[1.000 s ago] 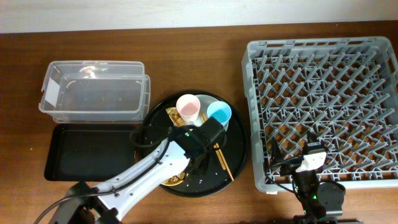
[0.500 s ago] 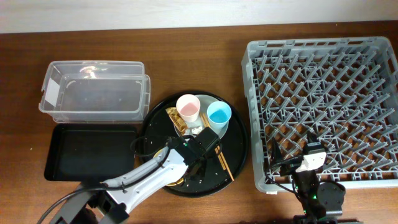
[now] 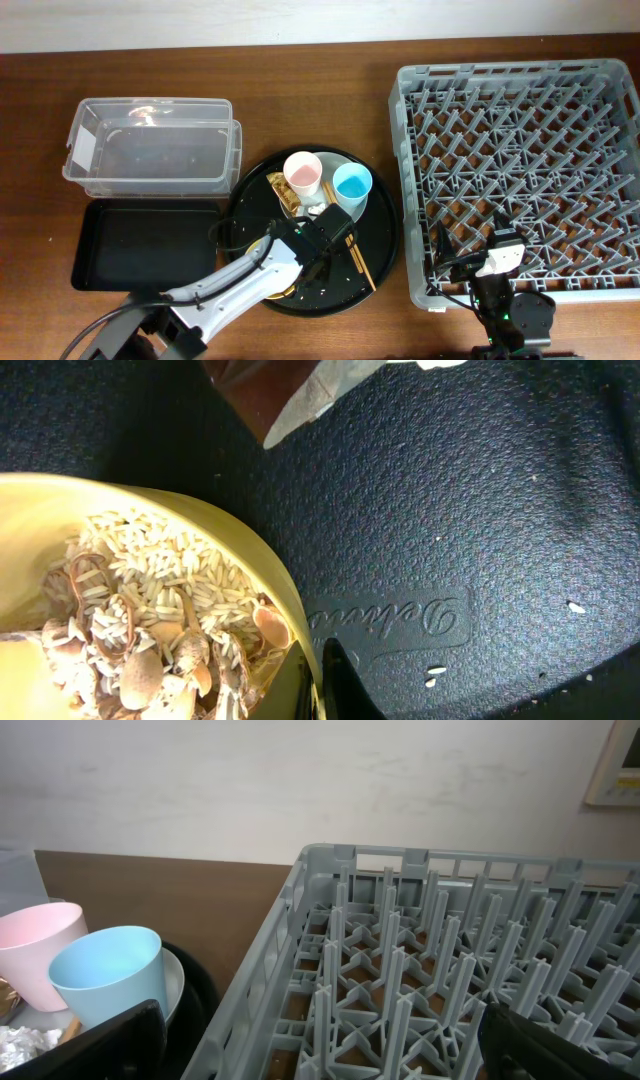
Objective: Sort waste into correct bins and load items into the dishwasher rack
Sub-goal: 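Carry the yellow bowl over the black tray and tip out scraps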
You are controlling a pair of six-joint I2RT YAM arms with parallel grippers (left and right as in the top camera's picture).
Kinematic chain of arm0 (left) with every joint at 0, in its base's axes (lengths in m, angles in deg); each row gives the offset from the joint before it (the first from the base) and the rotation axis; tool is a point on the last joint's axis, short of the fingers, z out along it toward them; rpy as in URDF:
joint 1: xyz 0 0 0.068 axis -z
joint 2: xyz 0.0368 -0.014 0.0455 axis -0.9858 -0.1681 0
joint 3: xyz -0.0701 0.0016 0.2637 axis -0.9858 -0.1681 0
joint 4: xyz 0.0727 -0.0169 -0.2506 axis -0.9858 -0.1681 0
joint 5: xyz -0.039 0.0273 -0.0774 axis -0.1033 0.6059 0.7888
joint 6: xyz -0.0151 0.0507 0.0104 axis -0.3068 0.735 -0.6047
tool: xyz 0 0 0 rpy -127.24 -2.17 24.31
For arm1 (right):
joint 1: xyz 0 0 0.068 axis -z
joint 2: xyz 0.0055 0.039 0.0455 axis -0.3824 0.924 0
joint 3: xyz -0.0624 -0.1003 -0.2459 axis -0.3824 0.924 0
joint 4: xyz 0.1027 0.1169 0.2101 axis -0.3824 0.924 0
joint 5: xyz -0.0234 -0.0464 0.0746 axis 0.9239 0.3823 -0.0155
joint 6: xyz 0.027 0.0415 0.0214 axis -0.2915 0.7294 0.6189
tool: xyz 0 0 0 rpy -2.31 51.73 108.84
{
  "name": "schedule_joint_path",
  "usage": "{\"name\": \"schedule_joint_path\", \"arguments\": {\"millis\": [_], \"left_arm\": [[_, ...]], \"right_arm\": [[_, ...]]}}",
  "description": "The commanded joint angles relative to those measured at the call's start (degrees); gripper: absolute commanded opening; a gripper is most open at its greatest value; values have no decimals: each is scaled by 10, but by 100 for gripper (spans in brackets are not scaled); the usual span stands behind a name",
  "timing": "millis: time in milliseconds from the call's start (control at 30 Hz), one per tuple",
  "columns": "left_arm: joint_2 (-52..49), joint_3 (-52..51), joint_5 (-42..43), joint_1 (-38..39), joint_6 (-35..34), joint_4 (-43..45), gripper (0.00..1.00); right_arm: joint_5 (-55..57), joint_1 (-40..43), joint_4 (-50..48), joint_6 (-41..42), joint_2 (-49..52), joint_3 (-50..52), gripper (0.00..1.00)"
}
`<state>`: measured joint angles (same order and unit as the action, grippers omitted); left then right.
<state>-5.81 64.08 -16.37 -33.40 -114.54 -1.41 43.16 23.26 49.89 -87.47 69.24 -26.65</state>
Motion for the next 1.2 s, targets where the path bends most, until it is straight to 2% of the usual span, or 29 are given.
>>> {"name": "schedule_joint_path", "arguments": {"millis": [0,200,233,333,467,633,767,867,933,1167], "left_arm": [[-3,9,11,2,-1,2,2],[43,40,-4,2,8,-14,1],[66,66,-4,2,30,-36,1],[112,134,-4,-27,36,-121,1],[182,165,5,-146,73,-194,1],[241,165,18,-358,147,-252,1],[242,161,131,-516,227,-240,1],[242,149,192,-600,266,-219,0],[241,112,284,-682,313,-188,0],[216,-3,535,-889,392,-63,0]], "right_arm": [[3,4,3,-2,-4,3,98],[3,4,3,-2,-4,3,98],[3,4,3,-2,-4,3,98],[3,4,3,-2,-4,3,98],[3,4,3,-2,-4,3,98],[3,4,3,-2,-4,3,98],[3,4,3,-2,-4,3,98],[3,4,3,-2,-4,3,98],[3,4,3,-2,-4,3,98],[3,4,3,-2,-4,3,98]]}}
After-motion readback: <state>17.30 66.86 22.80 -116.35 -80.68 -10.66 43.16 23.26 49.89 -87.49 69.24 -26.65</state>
